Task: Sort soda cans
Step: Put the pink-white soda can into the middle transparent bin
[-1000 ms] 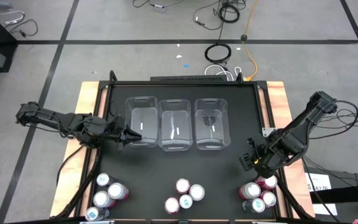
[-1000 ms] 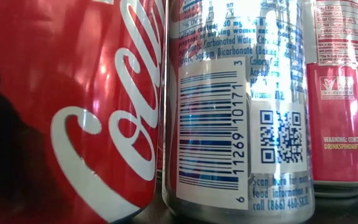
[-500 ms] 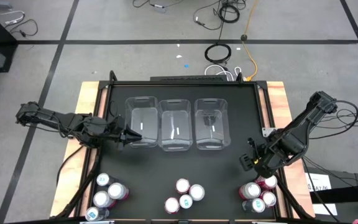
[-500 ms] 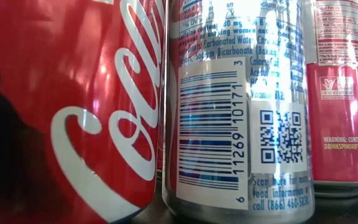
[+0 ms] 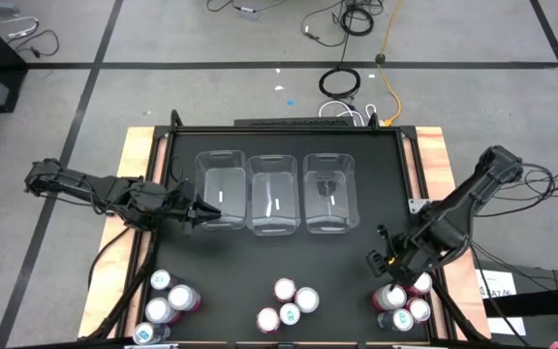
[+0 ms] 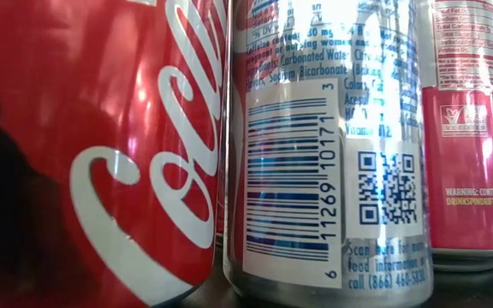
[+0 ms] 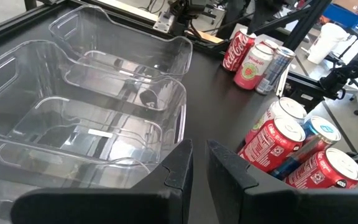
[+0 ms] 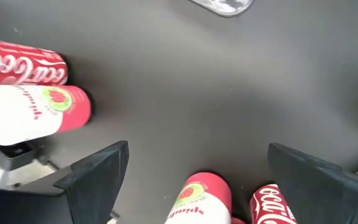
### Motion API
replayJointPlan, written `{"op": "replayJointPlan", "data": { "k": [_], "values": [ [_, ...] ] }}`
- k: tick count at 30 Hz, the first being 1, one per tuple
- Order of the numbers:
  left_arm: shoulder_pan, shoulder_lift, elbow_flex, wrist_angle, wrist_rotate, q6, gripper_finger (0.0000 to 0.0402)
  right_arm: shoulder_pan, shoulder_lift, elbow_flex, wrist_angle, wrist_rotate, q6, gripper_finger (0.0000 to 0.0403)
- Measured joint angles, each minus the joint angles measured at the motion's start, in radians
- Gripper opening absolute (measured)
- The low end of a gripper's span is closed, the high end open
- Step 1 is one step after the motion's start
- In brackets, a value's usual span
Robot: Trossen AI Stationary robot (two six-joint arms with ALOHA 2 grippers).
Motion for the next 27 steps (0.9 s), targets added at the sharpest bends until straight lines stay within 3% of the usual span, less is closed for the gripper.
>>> {"op": "replayJointPlan", "data": {
  "k": [14, 27],
  "values": [
    [0.0, 0.0, 0.0, 0.0, -0.009, 0.0, 0.0054, 0.001, 0.245, 0.183, -0.032, -0.13, -0.04, 0.0377],
    [0.0, 0.0, 0.0, 0.0, -0.012, 0.0, 0.0054, 0.06, 0.266, 0.209, -0.053, -0.186, -0.017, 0.0377]
  ]
}}
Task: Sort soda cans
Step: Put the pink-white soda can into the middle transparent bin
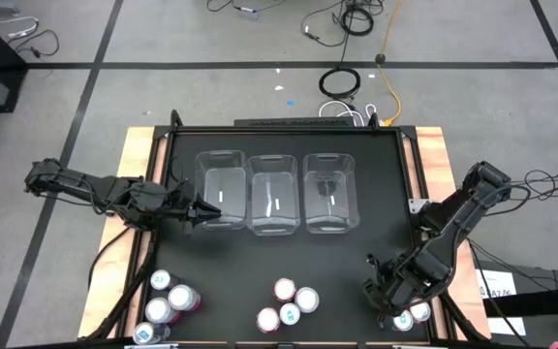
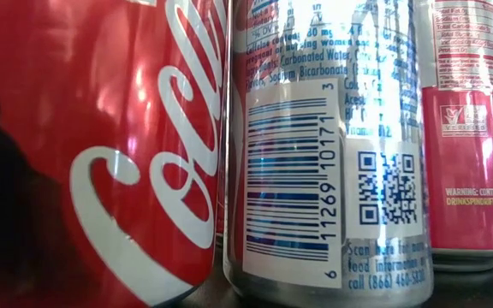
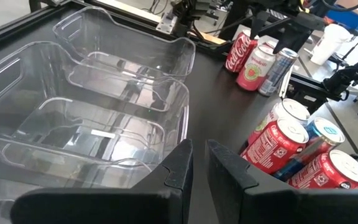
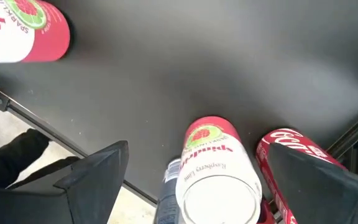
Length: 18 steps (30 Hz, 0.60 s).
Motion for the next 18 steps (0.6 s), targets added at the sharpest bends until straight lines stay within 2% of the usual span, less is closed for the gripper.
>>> {"op": "replayJointPlan", "data": {
  "k": [10, 18],
  "values": [
    [0.0, 0.0, 0.0, 0.0, 0.0, 0.001, 0.0054, 0.014, 0.004, 0.0, -0.001, -0.076, 0.003, 0.0377],
    [0.0, 0.0, 0.0, -0.001, 0.0, 0.001, 0.0054, 0.014, 0.077, 0.0, 0.013, -0.146, -0.059, 0.0377]
  ]
}}
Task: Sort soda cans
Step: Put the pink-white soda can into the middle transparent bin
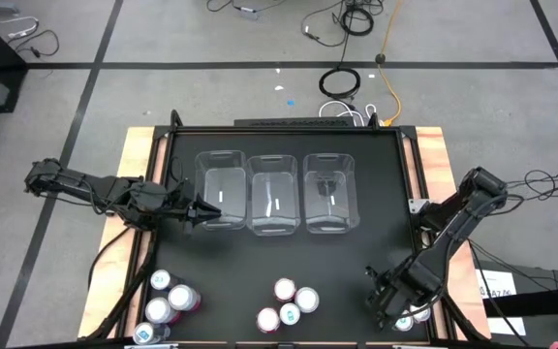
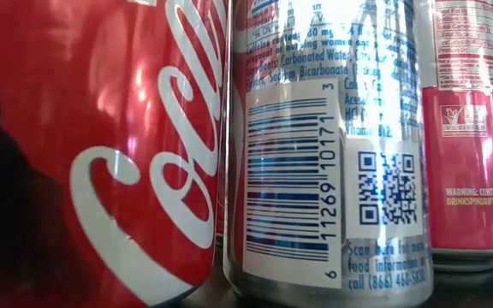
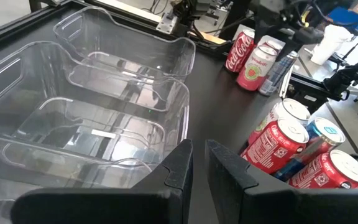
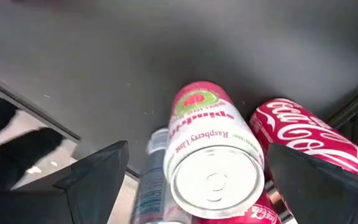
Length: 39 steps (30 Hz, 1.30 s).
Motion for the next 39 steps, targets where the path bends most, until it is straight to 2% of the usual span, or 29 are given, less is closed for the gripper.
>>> {"op": "replayJointPlan", "data": {
  "k": [15, 27, 39],
  "values": [
    [0.0, 0.0, 0.0, 0.0, 0.0, 0.0, 0.0054, 0.0, 0.079, 0.0, -0.002, -0.139, -0.047, 0.0371],
    [0.0, 0.0, 0.0, 0.0, 0.0, 0.0, 0.0054, 0.0, 0.079, 0.0, -0.004, -0.143, -0.046, 0.0279],
    [0.0, 0.0, 0.0, 0.0, 0.0, 0.0, 0.0054, -0.008, 0.078, 0.0, -0.008, -0.139, -0.055, 0.0277]
  ]
}}
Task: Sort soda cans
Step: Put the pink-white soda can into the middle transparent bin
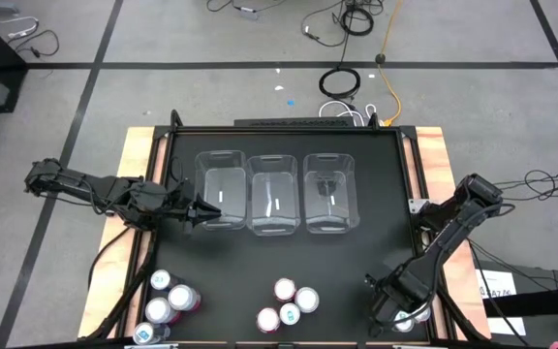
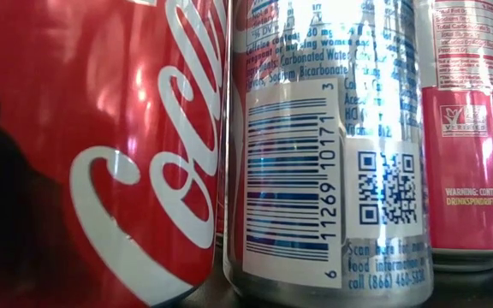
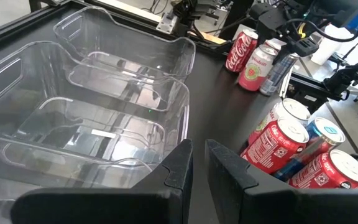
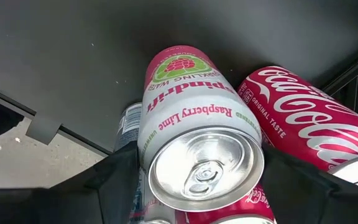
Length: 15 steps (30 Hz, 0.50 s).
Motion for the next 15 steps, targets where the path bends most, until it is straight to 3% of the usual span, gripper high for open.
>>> {"op": "replayJointPlan", "data": {
  "k": [10, 15],
  "values": [
    [0.0, 0.0, 0.0, 0.0, 0.0, 0.0, 0.0054, -0.053, -0.011, -0.001, -0.007, 0.015, -0.072, 0.0277],
    [0.0, 0.0, 0.0, 0.0, 0.0, 0.0, 0.0054, -0.076, -0.049, -0.003, -0.005, 0.111, -0.073, 0.0277]
  ]
}}
